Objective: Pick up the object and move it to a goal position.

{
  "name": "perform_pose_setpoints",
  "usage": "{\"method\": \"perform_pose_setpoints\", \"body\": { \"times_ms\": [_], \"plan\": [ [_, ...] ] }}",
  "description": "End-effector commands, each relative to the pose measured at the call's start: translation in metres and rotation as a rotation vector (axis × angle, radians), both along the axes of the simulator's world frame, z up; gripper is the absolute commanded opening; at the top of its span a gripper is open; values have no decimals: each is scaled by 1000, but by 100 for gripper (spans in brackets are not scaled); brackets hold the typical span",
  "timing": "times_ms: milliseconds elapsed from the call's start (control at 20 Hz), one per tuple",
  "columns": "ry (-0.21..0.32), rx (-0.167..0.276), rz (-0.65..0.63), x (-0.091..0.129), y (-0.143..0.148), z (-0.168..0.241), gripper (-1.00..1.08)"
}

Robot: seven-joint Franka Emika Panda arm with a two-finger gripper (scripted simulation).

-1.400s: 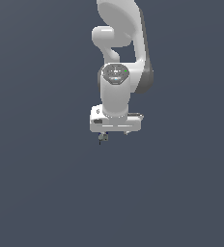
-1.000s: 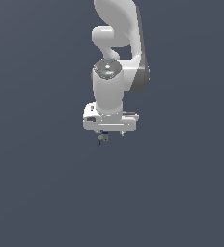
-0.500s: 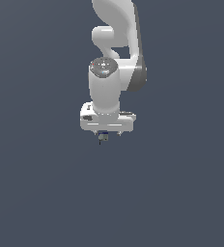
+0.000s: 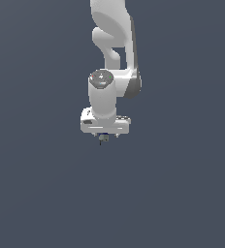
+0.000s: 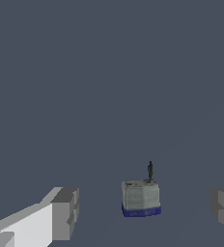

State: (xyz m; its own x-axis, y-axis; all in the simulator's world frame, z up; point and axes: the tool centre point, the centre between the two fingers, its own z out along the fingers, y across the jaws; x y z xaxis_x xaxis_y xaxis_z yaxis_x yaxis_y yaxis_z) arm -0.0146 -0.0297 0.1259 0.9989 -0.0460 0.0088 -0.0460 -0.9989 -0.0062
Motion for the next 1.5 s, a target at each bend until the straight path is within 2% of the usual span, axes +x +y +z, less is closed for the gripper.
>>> {"method": "perform_pose_setpoints", "body": {
  "times_ms": [0,300,550,950,1450],
  "plan": [
    [3,-2,5,-10,-5,-17,100],
    [7,-4,17,-33,-13,-49,100],
    [9,-6,21,-43,-17,-61,100],
    [10,-6,21,-44,-17,-68,100],
    [9,-6,22,-45,-17,-109,100]
  ]
}}
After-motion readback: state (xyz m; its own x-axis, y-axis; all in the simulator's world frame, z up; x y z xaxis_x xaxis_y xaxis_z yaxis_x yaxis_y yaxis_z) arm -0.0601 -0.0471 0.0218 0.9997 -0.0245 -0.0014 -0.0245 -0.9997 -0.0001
